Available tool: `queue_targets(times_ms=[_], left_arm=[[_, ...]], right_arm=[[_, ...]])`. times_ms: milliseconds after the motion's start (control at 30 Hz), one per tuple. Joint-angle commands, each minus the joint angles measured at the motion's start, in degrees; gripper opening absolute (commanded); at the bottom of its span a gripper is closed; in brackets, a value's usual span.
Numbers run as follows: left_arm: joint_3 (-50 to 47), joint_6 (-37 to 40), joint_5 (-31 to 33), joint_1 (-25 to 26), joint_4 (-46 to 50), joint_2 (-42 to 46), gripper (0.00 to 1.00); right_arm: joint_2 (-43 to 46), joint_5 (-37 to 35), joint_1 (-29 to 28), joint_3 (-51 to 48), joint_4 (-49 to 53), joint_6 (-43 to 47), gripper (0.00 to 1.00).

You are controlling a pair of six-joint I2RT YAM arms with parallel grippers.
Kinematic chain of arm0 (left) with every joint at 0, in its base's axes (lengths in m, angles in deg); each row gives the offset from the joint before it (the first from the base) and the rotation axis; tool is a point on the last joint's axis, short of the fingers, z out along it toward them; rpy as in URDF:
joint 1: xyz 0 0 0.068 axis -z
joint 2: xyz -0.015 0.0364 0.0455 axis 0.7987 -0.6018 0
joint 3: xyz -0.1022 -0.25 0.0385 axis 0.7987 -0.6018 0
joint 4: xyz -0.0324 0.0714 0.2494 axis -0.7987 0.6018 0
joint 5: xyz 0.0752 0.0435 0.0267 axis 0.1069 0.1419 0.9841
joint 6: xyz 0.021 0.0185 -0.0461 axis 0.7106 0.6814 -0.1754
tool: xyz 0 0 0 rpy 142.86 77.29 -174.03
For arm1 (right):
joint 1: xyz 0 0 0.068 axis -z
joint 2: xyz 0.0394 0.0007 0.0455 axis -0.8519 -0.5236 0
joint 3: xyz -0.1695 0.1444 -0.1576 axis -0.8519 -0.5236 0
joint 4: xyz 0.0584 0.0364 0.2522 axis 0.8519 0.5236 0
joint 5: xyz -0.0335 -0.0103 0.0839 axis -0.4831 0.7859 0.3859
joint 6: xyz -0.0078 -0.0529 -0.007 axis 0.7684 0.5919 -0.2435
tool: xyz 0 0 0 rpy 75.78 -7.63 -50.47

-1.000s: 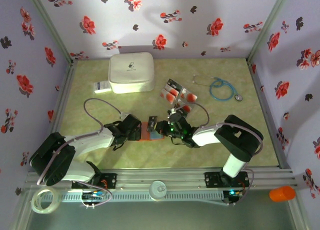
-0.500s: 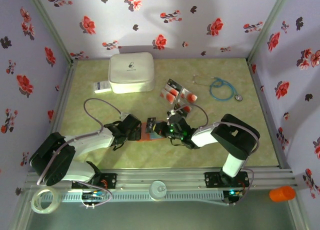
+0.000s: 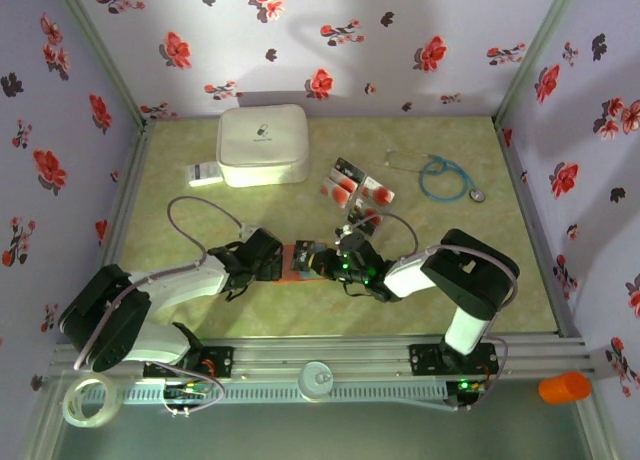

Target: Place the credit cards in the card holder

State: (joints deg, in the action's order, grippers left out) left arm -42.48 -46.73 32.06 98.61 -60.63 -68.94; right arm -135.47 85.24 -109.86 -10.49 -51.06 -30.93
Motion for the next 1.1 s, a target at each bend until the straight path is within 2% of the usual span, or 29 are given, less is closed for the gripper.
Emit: queue_targets(times_ms=[0, 1067], left_arm=[[0.5, 0.1, 1.5, 0.4, 0.8, -0.7, 1.00], [0.6, 0.3, 1.2, 0.4, -0.3, -2.6, 1.00]], right_arm=[[0.7, 0.6, -0.7, -0.8, 2.6, -0.9, 0.00], [3.4, 3.8, -1.0, 2.8, 13.7, 2.7, 0.00]])
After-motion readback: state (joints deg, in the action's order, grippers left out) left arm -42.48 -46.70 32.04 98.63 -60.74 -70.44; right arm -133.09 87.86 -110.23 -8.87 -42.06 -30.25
